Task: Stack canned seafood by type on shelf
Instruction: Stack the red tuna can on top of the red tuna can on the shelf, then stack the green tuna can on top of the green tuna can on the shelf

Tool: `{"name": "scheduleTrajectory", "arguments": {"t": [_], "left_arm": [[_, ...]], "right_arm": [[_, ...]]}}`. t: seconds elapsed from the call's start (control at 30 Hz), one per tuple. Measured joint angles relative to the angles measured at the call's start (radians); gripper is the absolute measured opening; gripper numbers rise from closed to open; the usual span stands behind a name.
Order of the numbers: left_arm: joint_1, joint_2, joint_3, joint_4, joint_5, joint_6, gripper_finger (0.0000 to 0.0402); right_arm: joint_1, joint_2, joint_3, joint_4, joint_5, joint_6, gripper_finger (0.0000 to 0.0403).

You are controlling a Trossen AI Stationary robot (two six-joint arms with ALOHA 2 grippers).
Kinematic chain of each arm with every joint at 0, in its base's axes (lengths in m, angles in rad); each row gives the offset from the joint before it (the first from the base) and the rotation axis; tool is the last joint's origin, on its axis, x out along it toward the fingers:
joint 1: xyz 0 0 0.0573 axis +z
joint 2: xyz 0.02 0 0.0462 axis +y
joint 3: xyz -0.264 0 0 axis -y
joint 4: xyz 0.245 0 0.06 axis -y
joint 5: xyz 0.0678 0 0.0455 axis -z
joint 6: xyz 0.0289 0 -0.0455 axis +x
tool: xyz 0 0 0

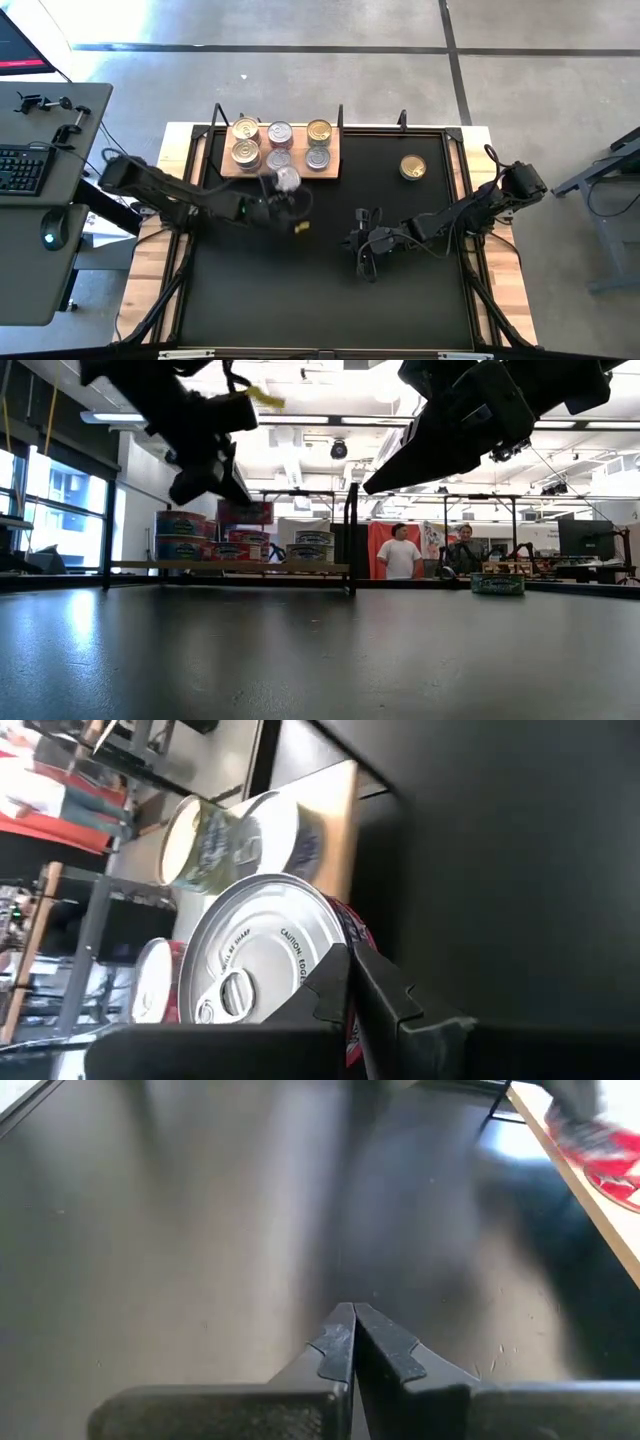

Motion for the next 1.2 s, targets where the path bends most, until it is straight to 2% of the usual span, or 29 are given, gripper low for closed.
{"name": "scheduleTrajectory", "arguments": {"t": [0.17,0.4,0.63,0.87,1.0,1.2], "left_arm": [[0.189,-0.060,-0.007,0.007,0.147,0.137,0.0000],[0.378,-0.055,-0.007,0.024,0.266,0.240,0.0000],[0.424,-0.055,-0.007,-0.014,0.328,0.219,0.0007],[0.425,-0.061,-0.003,-0.054,0.312,0.216,0.0061],[0.406,-0.062,0.046,-0.086,0.282,0.161,0.0088],[0.327,-0.063,0.136,-0.106,0.282,-0.066,0.0099]], "right_arm": [[0.000,0.000,0.000,-0.002,0.000,0.000,0.0000],[0.001,0.000,0.000,-0.012,0.000,0.000,0.0000],[0.001,0.000,0.000,-0.012,0.000,0.000,0.0000],[-0.003,0.000,0.000,-0.037,0.001,0.045,0.0000],[-0.032,-0.027,0.000,-0.190,0.041,0.142,0.0000],[-0.126,-0.140,0.000,-0.676,0.094,0.344,0.0000]]}}
